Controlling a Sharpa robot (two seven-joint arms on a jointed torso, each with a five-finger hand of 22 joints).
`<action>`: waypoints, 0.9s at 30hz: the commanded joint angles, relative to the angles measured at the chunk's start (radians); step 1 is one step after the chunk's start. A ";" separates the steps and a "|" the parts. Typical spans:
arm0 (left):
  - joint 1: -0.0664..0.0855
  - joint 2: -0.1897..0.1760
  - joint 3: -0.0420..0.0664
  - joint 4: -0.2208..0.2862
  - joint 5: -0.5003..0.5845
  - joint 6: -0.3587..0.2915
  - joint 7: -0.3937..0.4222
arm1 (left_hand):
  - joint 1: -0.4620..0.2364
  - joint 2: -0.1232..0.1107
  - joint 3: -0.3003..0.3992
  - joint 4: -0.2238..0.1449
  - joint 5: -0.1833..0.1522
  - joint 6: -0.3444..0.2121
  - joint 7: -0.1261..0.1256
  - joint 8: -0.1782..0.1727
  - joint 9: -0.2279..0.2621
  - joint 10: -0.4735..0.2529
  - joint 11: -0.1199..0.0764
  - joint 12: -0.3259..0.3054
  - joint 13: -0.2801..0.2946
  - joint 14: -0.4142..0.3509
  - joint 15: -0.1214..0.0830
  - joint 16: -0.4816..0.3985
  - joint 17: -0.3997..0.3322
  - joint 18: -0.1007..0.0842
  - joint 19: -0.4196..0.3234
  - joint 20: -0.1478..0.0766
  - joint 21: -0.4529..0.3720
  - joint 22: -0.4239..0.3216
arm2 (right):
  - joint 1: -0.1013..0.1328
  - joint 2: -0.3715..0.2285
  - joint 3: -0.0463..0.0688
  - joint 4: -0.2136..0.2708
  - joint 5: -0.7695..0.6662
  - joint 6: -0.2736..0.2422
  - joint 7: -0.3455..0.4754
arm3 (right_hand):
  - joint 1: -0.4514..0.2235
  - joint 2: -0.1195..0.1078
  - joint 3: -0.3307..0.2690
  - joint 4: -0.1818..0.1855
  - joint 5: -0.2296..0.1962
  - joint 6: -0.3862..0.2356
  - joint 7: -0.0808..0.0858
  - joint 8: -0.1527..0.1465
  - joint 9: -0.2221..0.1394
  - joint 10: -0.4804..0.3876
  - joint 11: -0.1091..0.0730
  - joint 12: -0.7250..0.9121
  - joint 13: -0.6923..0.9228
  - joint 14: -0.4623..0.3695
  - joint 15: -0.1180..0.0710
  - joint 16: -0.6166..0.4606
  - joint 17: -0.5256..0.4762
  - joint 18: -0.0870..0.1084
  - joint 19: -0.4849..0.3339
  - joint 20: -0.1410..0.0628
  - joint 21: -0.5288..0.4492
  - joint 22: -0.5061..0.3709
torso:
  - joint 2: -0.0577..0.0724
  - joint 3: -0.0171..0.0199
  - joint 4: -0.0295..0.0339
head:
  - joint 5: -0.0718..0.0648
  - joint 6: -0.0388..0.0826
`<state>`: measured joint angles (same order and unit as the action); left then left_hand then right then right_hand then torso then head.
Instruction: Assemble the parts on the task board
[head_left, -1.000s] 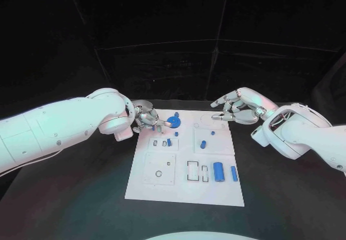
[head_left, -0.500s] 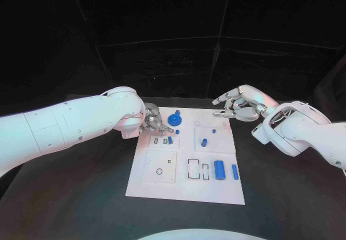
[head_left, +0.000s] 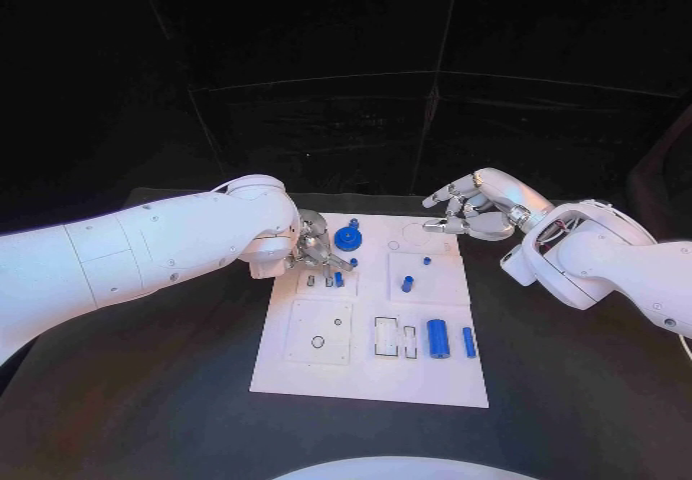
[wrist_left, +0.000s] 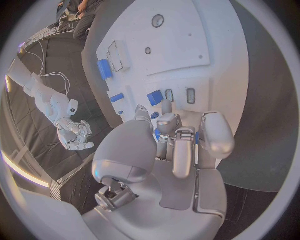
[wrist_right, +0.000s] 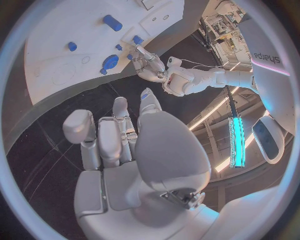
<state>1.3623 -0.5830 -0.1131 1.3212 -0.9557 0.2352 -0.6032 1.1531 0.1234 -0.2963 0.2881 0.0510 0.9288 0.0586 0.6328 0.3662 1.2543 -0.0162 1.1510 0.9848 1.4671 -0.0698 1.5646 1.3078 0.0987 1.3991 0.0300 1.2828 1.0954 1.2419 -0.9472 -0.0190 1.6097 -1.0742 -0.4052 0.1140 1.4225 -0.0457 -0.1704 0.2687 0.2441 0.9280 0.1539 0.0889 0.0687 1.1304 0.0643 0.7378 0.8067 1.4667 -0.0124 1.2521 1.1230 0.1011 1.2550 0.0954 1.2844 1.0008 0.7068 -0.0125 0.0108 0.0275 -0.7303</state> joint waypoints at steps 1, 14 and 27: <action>0.002 0.005 0.000 -0.002 -0.008 0.022 -0.004 | 0.003 0.004 0.000 -0.002 -0.003 -0.005 0.000 0.007 0.002 0.000 0.003 0.001 0.002 0.104 -0.006 0.006 0.263 -0.010 0.002 0.002 -0.001 0.001 | 0.002 0.003 0.001 -0.002 0.006 -0.006 -0.002 | 0.010 0.003 -0.007 0.000 0.004 0.000 -0.002 0.006 0.000 -0.005 -0.001 -0.005 -0.001 0.009 -0.002 -0.006 -0.001 0.013 -0.004 -0.001 -0.003 -0.001 | 0.000 -0.0005 0.0018 | 0.000 -0.001; 0.002 0.023 0.000 -0.013 -0.008 0.049 -0.011 | 0.022 0.000 0.006 -0.006 -0.002 -0.013 -0.001 0.022 0.012 0.001 0.003 0.003 0.004 0.104 -0.006 0.006 0.263 -0.011 0.002 0.003 0.003 0.006 | 0.002 0.009 0.001 -0.010 0.007 -0.002 -0.007 | 0.009 0.004 -0.010 0.001 0.007 0.001 -0.003 0.007 0.001 -0.006 -0.001 -0.006 -0.003 0.009 -0.002 -0.009 -0.003 0.014 -0.006 -0.001 -0.008 -0.007 | 0.001 0.0003 0.0010 | -0.001 -0.005; 0.001 0.037 0.000 -0.025 -0.008 0.062 -0.014 | 0.049 0.005 0.031 -0.010 -0.002 -0.021 -0.002 0.038 0.023 0.003 0.002 0.006 0.009 0.104 -0.007 0.006 0.263 -0.012 0.002 0.003 0.007 0.014 | 0.002 0.015 0.001 -0.013 0.009 0.004 -0.003 | 0.010 0.007 -0.012 0.001 0.011 0.003 -0.003 0.009 0.001 -0.009 -0.002 -0.009 -0.007 0.010 -0.003 -0.010 -0.003 0.015 -0.008 -0.001 -0.012 -0.013 | 0.002 -0.0005 0.0016 | -0.002 -0.006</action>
<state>1.3623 -0.5477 -0.1136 1.2964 -0.9583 0.2808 -0.6096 1.1936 0.1302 -0.2695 0.2787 0.0509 0.9144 0.0586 0.6671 0.3885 1.2542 -0.0161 1.1509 0.9932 1.4671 -0.0697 1.5645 1.3076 0.0991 1.3989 0.0302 1.2864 1.1085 1.2420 -0.9332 -0.0190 1.5957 -1.0704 -0.4043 0.1063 1.4277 -0.0405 -0.1758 0.2686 0.2480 0.9280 0.1539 0.0926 0.0685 1.1286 0.0622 0.7335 0.8008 1.4667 -0.0125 1.2481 1.1212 0.1009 1.2542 0.0946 1.2760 0.9898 0.7082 -0.0126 0.0122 0.0236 -0.7367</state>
